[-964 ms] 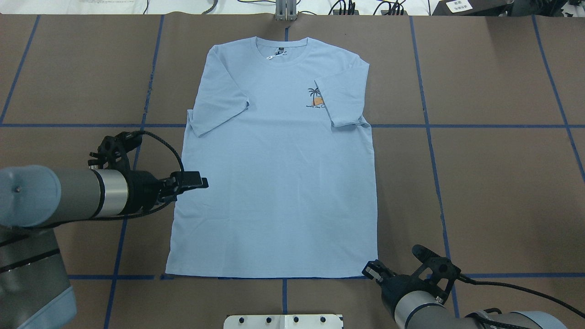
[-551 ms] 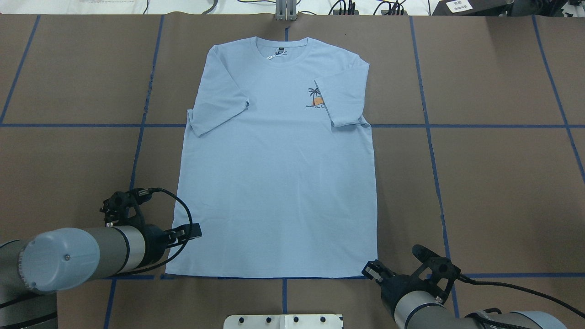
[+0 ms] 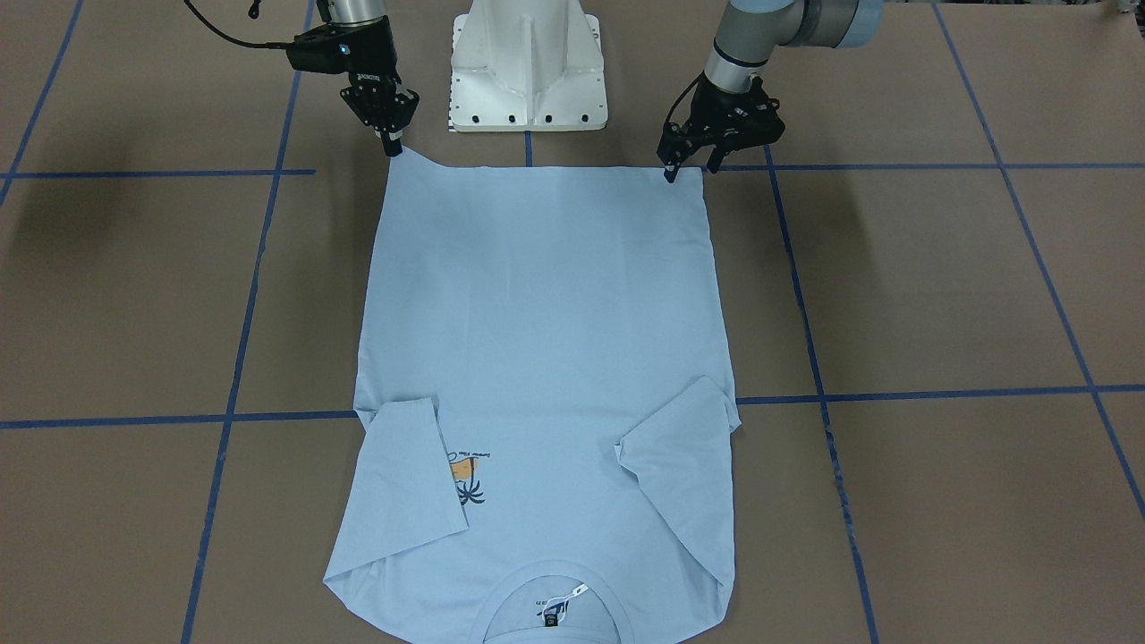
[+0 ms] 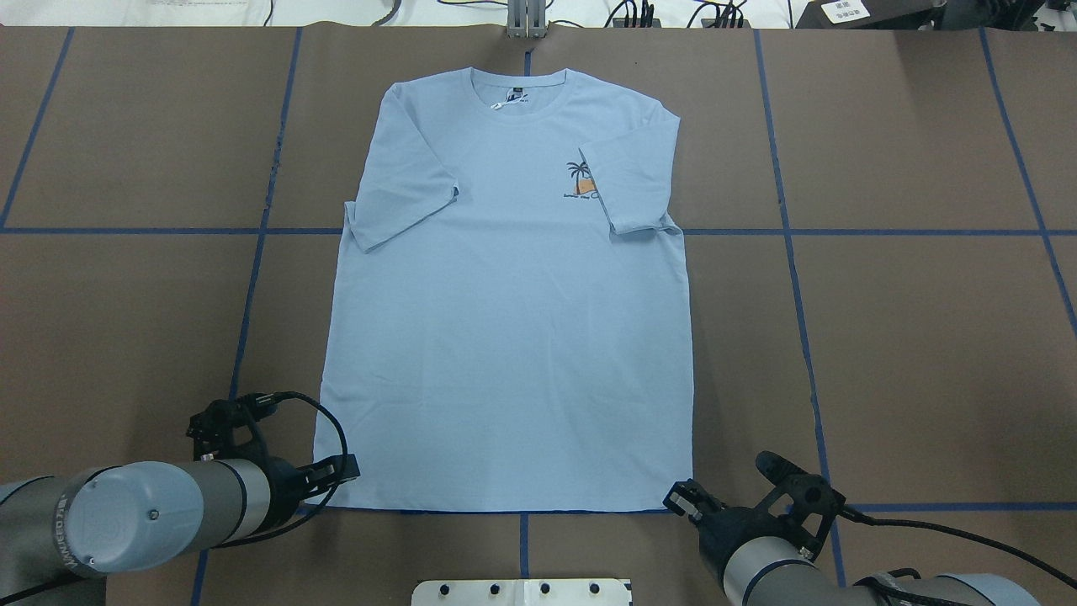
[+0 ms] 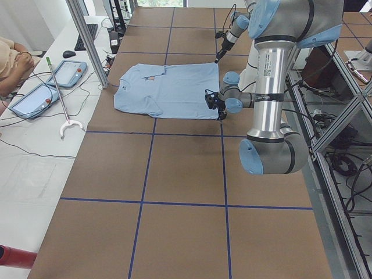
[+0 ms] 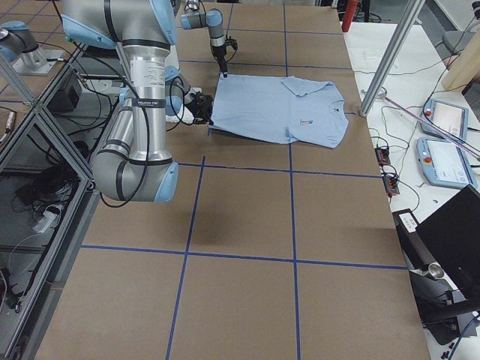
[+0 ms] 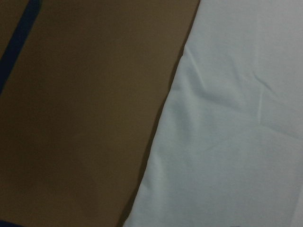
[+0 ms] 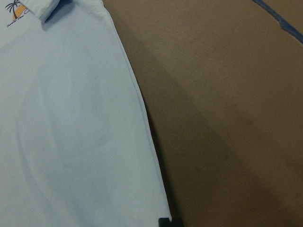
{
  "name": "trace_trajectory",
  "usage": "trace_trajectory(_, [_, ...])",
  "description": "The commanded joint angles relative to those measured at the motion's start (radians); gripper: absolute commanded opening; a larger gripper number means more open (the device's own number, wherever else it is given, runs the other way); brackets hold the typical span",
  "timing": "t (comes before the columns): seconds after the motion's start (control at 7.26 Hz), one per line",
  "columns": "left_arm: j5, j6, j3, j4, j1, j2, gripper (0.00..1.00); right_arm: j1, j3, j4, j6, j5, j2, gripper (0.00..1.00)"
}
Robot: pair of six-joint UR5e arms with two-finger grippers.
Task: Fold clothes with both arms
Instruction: 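Grasp the hem corners with both grippers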
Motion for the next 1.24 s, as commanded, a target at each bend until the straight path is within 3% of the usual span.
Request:
trace_trajectory(0.0, [0.000,-0.001,0.008,0.007,0.005,0.000,0.77,0.000,0.001,0.000,0.000,0.000,0.002,0.00])
trace_trajectory(0.14, [0.000,-0.001,-0.001,0.007,0.005,-0.001,0.68,0.000,0.001,0.000,0.000,0.000,0.002,0.00])
trace_trajectory(0.69, [0.000,-0.001,0.003,0.008,0.011,0.002,0.67,0.000,-0.001,0.000,0.000,0.000,0.002,0.00])
trace_trajectory(0.83, [0.000,-0.003,0.003,0.008,0.011,0.000,0.62,0.000,-0.001,0.000,0.000,0.000,0.001,0.00])
trace_trajectory(1.1, [0.000,-0.001,0.006,0.008,0.013,0.002,0.36,0.000,-0.002,0.000,0.000,0.000,0.002,0.00])
